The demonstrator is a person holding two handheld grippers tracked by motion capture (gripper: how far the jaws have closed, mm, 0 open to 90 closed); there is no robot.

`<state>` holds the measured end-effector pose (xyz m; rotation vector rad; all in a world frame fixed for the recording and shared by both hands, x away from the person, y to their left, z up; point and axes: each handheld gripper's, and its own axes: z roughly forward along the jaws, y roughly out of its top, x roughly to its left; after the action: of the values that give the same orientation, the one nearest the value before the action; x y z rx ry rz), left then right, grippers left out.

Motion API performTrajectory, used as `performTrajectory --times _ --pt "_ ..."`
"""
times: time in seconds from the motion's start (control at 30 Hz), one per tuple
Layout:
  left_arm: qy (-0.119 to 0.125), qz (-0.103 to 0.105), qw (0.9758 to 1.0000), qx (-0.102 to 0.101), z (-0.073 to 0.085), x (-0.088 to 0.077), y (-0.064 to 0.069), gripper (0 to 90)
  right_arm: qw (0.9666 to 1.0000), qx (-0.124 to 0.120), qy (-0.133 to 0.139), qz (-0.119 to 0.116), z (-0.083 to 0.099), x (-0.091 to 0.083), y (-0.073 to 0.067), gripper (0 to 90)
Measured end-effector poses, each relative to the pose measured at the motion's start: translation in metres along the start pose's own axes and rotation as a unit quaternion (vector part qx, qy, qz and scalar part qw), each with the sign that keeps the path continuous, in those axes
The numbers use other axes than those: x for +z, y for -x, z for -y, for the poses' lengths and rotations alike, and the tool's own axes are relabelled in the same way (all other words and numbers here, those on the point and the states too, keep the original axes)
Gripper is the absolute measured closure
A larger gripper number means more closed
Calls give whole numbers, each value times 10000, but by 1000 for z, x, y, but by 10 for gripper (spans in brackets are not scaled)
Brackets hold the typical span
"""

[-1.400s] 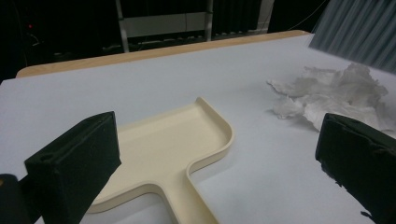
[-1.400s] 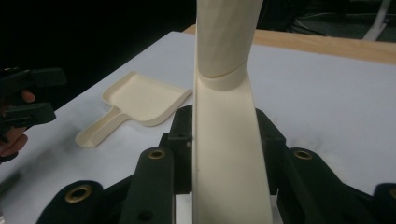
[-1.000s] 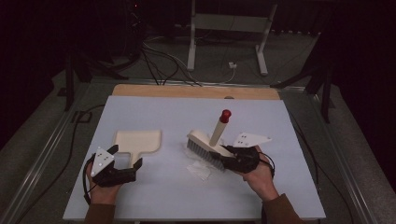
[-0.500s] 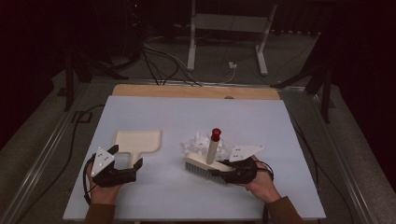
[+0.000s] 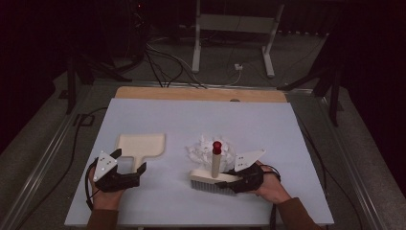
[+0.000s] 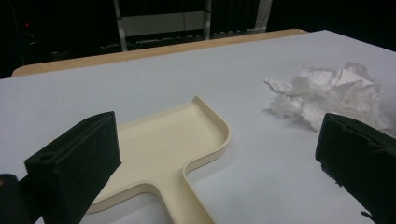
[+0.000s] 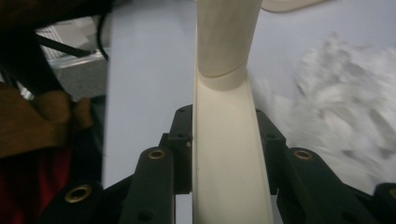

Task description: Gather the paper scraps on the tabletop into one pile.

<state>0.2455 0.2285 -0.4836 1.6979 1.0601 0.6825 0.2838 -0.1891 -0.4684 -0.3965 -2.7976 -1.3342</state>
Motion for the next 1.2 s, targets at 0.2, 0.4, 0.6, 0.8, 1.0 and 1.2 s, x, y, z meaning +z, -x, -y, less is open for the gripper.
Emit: performTrajectory --times 0.2,0.4,0.6,0.8,1.0,1.2 --pt "5 7 10000 -9 0 0 0 8 9997 -14 -6 239 1 -5 21 678" --pt "3 1 10000 -8 0 0 -1 8 9991 -1 -2 418 -2 -7 37 678" --pt "3 7 10000 -5 0 0 0 8 9977 186 78 648 -1 -10 50 678" --pt "-3 7 10000 -11 0 0 -1 8 9984 172 63 525 -1 -11 45 678" --pt "-9 11 10000 -4 0 0 0 8 9992 22 120 381 -5 -16 35 677" --pt "-5 7 10000 -9 0 0 0 8 9993 33 244 282 -4 -23 30 676"
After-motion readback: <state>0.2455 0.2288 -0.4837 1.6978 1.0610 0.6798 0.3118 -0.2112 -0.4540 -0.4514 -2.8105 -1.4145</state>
